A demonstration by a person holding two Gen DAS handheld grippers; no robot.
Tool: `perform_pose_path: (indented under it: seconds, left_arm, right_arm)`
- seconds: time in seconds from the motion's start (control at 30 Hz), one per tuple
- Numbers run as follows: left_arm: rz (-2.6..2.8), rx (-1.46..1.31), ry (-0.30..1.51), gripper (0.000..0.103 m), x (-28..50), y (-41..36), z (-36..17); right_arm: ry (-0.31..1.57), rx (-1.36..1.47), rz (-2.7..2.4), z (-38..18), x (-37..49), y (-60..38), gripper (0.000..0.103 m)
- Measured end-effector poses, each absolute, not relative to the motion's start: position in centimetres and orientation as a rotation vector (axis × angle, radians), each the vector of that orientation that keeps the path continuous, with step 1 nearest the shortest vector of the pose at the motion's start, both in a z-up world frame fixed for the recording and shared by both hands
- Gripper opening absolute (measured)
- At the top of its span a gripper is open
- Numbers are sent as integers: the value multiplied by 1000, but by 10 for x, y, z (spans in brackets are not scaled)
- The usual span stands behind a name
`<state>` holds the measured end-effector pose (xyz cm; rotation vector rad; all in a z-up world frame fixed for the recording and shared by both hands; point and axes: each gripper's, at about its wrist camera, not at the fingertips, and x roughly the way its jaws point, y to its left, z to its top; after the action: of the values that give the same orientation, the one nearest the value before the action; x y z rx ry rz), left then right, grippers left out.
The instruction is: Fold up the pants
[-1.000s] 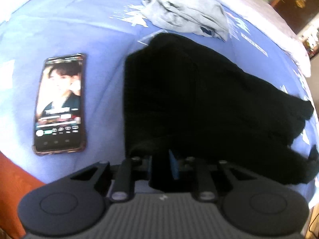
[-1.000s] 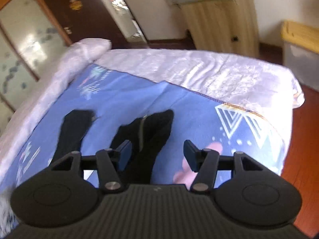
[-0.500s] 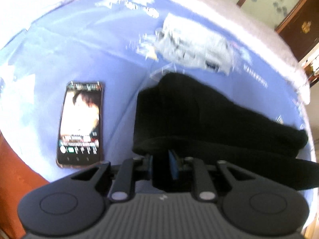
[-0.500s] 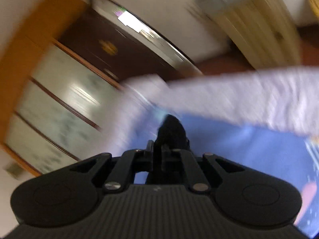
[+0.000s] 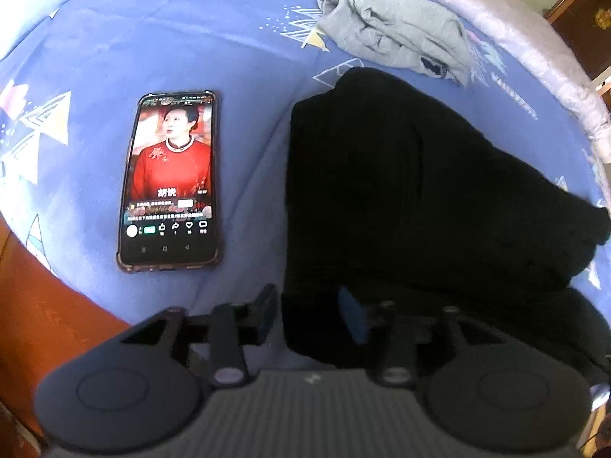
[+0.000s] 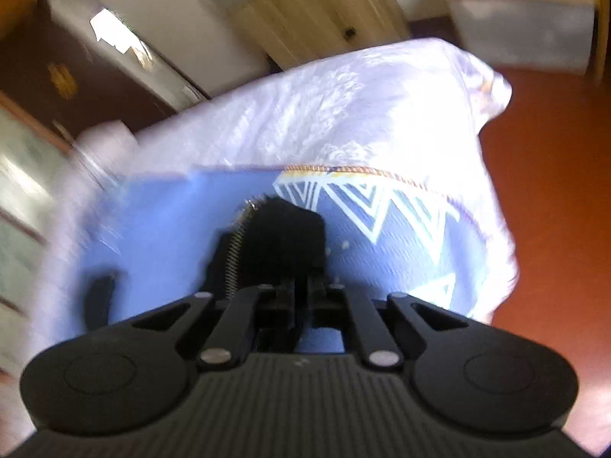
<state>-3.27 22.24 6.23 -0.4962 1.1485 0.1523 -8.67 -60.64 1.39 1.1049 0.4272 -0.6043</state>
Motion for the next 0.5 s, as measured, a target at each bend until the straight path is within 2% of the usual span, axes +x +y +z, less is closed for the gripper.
perform_pose_path:
  seconds: [0.03, 0.07, 0.1, 0.33, 0.5]
  left_arm:
    - [145, -505, 1133, 49, -36, 225, 65]
    - [143, -509, 1120, 49, -38, 228, 68]
    - [142, -512, 1111, 51, -40, 229, 70]
    - [73, -533, 1110, 53, -45, 222, 65]
    - [54, -500, 1081, 54, -26, 212, 69]
  right_arm:
    - [420, 1106, -608, 18, -96, -606, 19]
    - [415, 1076, -618, 26, -101, -601, 32]
    - [406, 1019, -637, 37, -108, -596, 37]
    - [425, 735, -223, 91, -99, -496, 38]
    - [580, 368, 356, 113, -57, -322, 43]
